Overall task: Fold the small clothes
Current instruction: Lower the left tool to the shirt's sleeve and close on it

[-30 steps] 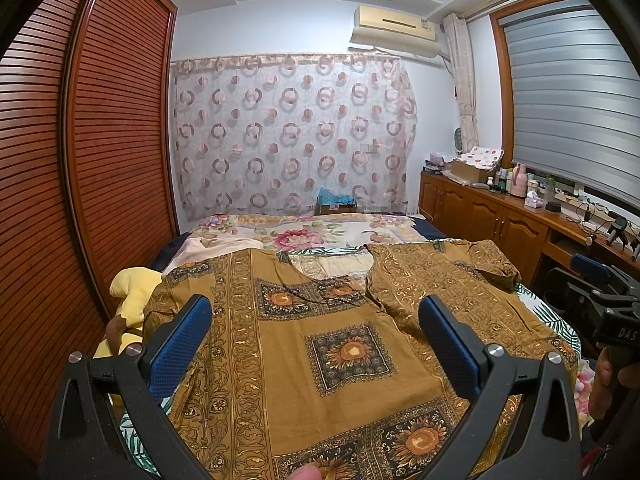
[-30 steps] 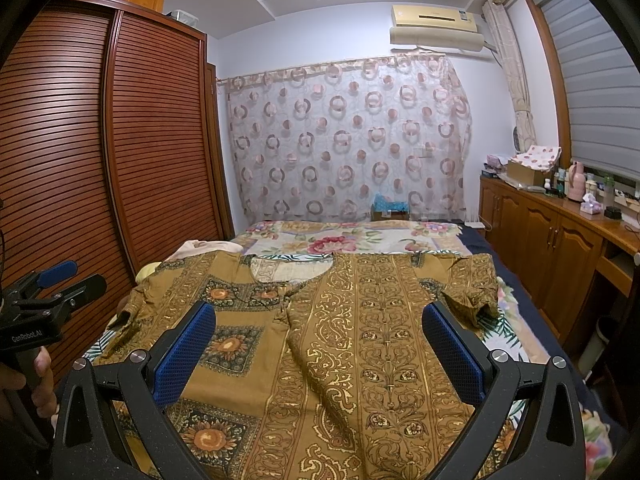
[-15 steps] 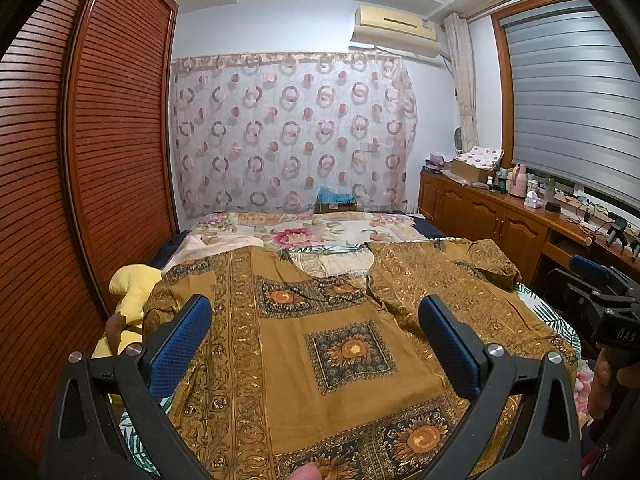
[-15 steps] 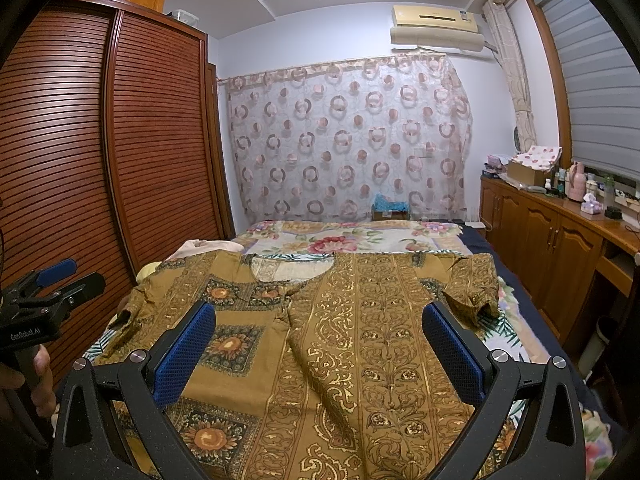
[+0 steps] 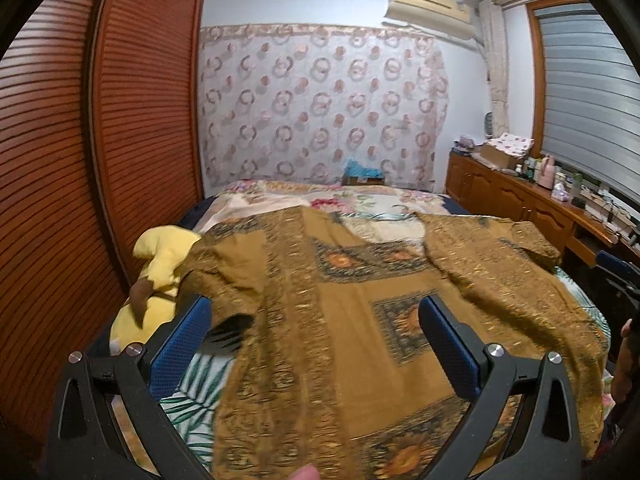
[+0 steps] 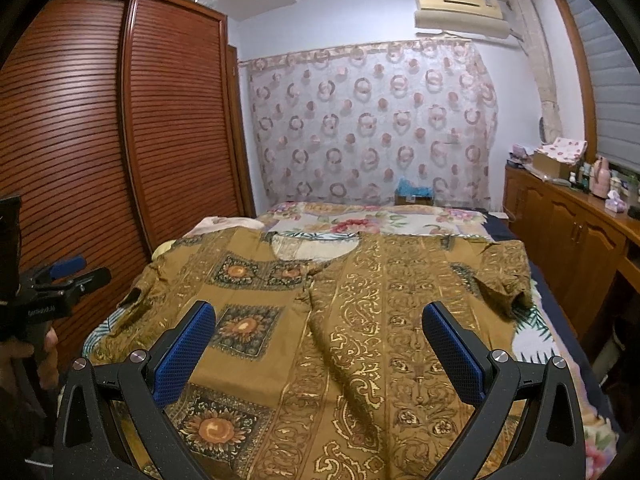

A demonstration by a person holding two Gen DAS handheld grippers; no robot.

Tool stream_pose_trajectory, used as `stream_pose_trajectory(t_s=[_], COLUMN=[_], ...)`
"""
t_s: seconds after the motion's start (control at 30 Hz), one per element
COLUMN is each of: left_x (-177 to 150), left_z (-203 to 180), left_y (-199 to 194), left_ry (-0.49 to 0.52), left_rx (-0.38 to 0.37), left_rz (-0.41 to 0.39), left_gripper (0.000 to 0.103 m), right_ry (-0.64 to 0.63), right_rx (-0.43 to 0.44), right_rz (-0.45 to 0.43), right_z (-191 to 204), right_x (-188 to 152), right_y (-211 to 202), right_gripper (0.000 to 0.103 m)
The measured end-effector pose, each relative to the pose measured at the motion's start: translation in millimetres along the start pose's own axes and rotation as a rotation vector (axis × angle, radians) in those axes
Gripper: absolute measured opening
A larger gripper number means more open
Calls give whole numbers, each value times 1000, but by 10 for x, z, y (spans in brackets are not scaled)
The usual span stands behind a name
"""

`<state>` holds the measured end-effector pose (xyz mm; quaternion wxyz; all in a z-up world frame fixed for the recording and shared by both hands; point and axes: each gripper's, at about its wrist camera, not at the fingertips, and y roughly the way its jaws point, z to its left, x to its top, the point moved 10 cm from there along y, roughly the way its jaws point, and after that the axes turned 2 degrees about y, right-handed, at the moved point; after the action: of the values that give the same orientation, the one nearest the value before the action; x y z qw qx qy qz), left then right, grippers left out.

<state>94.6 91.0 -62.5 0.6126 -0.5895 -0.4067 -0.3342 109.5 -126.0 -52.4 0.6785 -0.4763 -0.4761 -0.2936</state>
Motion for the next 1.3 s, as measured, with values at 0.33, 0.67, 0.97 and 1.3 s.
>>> stream_pose_trajectory(t_s=[0.33,0.67,0.97,1.3], left_x=[-195,-432,-729,-830], left_z=[522,1016,1161,1370], left_y=[193,560,876,1100], left_ry=[-57,-80,-25,-52], left_rx=[63,89,70,37], left_rz=[50,164,324,404], left_gripper=[103,100,78,34], right_ry=[-52,-106,-144,-150], right_rx=[41,96,97,90], right_rz=[69,186,236,283], right_z=[9,119,126,198], right_x=[-30,-93,-11,-56], right_y=[408,933,1130,1307], right_gripper=[103,103,103,103])
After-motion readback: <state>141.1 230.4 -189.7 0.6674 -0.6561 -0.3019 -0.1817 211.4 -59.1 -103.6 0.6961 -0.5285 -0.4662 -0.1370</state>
